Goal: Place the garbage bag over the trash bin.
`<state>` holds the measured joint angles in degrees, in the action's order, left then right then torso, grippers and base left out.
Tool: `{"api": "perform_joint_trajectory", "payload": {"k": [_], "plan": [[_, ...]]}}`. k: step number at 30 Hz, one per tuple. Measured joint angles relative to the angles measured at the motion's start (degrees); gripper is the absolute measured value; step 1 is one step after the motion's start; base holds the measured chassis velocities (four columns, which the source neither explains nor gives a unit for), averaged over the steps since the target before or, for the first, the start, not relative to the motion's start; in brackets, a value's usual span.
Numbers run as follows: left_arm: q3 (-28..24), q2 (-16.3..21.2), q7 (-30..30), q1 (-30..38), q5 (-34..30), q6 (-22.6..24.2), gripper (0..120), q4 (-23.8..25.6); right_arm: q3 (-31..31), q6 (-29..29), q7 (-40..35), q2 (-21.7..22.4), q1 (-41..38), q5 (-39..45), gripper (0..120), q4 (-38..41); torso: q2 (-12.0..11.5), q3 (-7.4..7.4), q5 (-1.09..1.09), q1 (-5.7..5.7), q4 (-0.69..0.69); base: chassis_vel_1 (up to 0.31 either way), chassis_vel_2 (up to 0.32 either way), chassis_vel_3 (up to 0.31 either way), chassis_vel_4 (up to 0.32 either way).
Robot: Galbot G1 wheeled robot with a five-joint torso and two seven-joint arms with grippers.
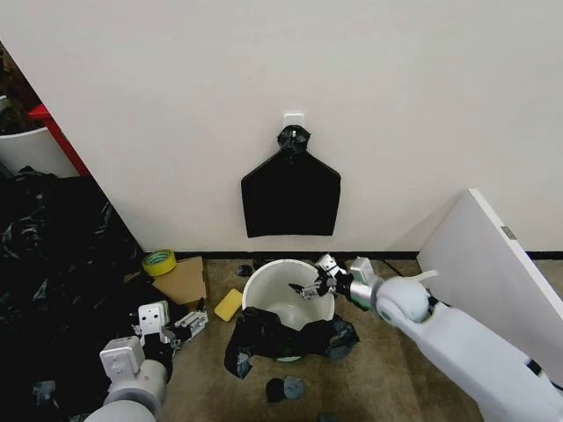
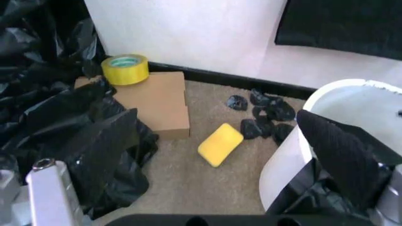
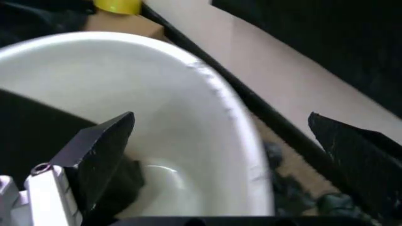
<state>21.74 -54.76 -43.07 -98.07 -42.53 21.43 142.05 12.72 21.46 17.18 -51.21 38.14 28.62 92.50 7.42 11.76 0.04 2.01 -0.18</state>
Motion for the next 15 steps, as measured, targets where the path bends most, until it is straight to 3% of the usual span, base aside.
{"api": "perform_joint_trajectory", "payload": {"k": [6,12,15], "plan": [[-0.84,0.07,-0.26,2.64,0.05,0.02,100,-1.63,1.10,2.45,1.06,-0.49,-2.38,-1.36,88,-2.71,0.00,-0.01,0.01,0.00,-0.01,0.000,0.000,0.000,0.000],[1.47,1.48,-0.40,6.97,-4.26,0.80,100,-2.12,1.92,3.54,1.96,-1.08,-3.14,-2.51,62,-4.56,0.00,-0.01,0.01,0.00,-0.02,0.000,0.000,0.000,0.000],[1.62,1.63,-0.41,6.91,-4.46,0.93,100,-2.09,1.92,3.50,1.74,-1.21,-3.11,-2.61,57,-4.86,0.00,-0.01,0.01,-0.01,-0.02,0.000,0.000,0.000,0.000]]}}
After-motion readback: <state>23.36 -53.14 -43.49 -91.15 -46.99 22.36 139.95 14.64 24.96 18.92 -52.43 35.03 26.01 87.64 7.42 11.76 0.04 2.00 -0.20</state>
